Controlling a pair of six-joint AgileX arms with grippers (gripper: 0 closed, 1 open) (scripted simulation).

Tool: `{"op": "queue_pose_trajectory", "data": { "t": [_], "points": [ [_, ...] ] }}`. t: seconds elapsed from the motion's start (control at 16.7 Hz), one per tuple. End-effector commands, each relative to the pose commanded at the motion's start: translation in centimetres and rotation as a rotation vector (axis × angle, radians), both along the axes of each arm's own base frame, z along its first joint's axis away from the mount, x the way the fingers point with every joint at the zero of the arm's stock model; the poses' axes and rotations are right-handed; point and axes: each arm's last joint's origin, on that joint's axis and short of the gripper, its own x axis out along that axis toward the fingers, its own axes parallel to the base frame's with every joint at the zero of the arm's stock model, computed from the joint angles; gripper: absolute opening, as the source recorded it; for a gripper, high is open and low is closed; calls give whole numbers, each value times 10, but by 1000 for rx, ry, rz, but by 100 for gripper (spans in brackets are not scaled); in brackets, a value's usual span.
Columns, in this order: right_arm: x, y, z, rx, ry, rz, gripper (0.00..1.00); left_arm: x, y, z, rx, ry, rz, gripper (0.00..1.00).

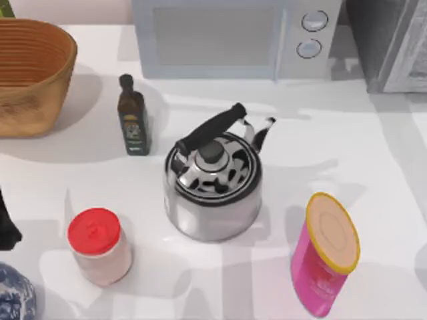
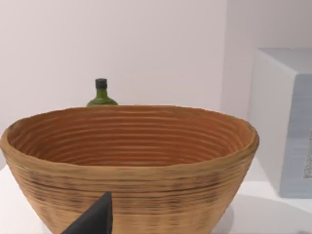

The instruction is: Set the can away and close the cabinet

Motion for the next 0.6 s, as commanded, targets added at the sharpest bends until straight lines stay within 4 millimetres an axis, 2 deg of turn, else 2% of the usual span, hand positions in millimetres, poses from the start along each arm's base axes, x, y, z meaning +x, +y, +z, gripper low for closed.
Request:
{"op": "queue_pose_trajectory", "data": {
  "t": [0.12, 0.24, 0.42, 0.6],
  "points": [
    [-35, -7, -24, -11, 2, -4, 100, 0, 0, 0, 0, 0, 0, 100],
    [-65, -12, -62, -19, 22, -13, 100, 0, 0, 0, 0, 0, 0, 100],
    [-101, -19, -139, -19, 75, -29, 100, 0, 0, 0, 0, 0, 0, 100],
    [-126, -24, -225, -9, 128, -46, 100, 0, 0, 0, 0, 0, 0, 100]
  ]
}}
